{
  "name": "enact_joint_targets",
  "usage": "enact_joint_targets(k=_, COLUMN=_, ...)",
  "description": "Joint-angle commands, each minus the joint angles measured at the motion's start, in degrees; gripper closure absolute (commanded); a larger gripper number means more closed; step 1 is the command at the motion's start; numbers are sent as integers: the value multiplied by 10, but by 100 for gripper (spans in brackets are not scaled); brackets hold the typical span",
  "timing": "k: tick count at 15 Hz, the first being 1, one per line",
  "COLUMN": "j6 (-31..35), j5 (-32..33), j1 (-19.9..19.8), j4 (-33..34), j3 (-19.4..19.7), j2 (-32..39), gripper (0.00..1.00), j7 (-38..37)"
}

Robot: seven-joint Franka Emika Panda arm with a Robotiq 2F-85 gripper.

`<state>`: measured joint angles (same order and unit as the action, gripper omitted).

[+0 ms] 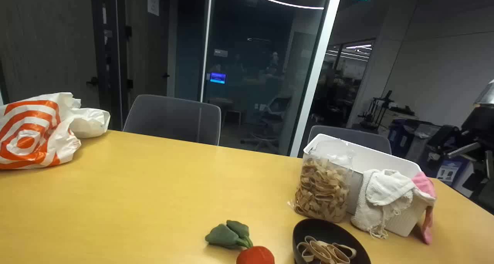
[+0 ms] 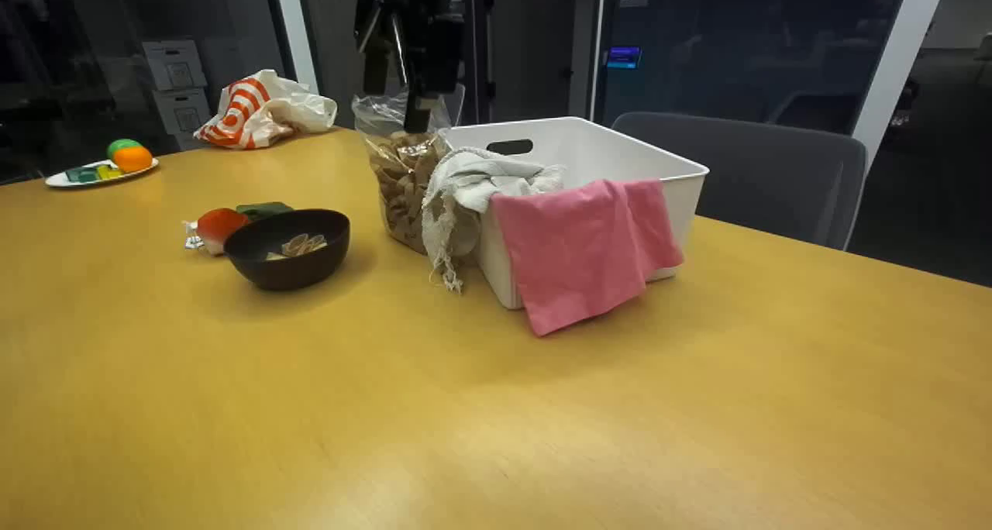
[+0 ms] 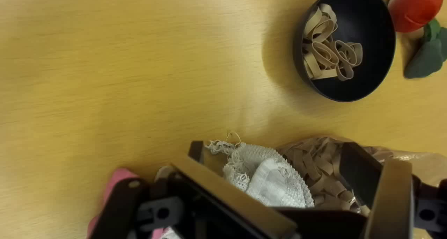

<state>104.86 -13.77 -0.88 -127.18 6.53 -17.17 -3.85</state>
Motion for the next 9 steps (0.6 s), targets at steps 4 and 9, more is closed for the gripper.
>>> enact_joint_targets(k=4, j6=-2, j5=-2, j1=-10, j4=8, j3=-9, j2=-1, gripper=0, j7=2)
enact_joint_targets(k=9, j6=-2, j5=-2, j1=-10, j4=8, j3=-9, j2=-1, gripper=0, j7=2)
